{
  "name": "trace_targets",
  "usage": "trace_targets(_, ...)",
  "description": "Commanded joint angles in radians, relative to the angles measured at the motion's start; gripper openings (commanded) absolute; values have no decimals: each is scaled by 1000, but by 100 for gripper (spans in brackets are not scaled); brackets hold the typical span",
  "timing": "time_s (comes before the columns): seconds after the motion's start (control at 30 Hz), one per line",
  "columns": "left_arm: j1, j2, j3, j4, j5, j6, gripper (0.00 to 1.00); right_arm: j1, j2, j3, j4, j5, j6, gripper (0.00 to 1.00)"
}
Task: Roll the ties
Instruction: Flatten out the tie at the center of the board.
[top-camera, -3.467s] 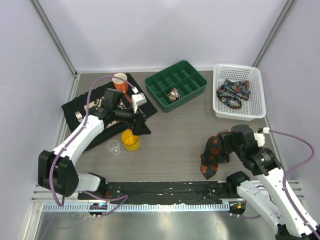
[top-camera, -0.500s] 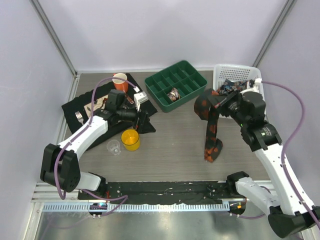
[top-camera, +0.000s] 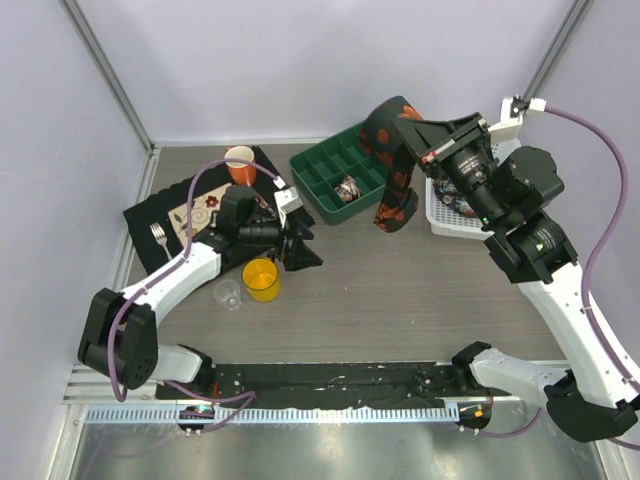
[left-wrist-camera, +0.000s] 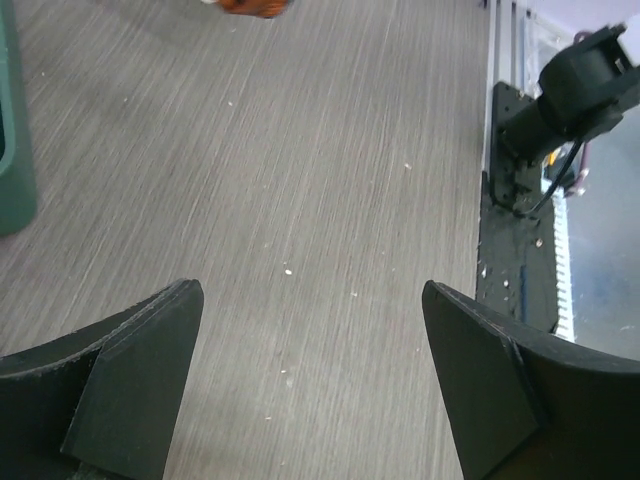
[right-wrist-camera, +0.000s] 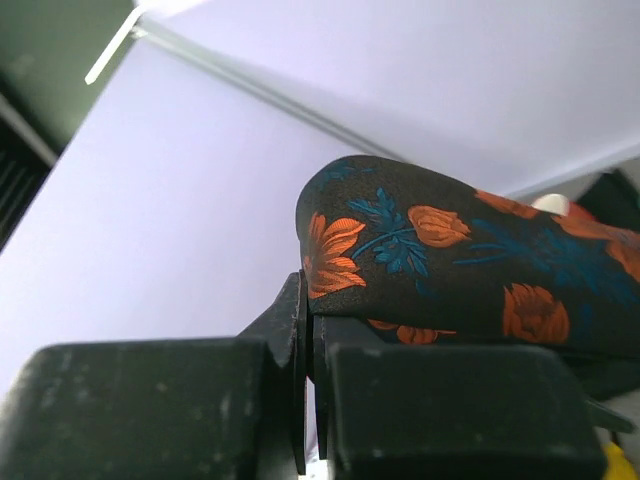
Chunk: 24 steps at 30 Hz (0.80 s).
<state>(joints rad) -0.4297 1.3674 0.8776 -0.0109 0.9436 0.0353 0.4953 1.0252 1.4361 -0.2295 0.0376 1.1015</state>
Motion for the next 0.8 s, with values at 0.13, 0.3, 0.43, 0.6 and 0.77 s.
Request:
trace_targets(0.13, -55, -135, -89, 209, 40, 7, 96, 215, 1, -20, 22, 306, -108, 1)
trace_targets(0.3, -263, -302, -173, 22, -95, 585, 93, 403, 74, 10, 13, 574, -178, 1)
trace_targets(0.43, -524, -326, -353, 354, -437, 710, 95, 535, 131, 62, 22, 769, -253, 1)
trace_targets(0.6, -678, -168, -424, 673, -644, 851, 99, 649, 182, 142, -44, 909, -296, 1)
trace_targets(0.77, -688, -56, -347, 693, -692, 962, 96, 687, 200, 164, -62, 982, -319, 1)
